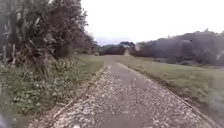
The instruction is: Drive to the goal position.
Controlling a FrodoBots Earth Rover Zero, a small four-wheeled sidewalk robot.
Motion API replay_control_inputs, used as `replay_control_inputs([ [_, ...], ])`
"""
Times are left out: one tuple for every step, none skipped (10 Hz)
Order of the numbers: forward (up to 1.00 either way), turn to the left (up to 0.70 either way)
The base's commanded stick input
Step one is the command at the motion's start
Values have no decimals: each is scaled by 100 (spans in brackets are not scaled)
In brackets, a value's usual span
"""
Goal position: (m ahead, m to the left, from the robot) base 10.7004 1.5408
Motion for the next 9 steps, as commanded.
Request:
replay_control_inputs([
  [70, 0],
  [70, 0],
  [70, 0],
  [70, 0],
  [70, 0],
  [70, 0],
  [70, 0],
  [70, 0],
  [70, -2],
])
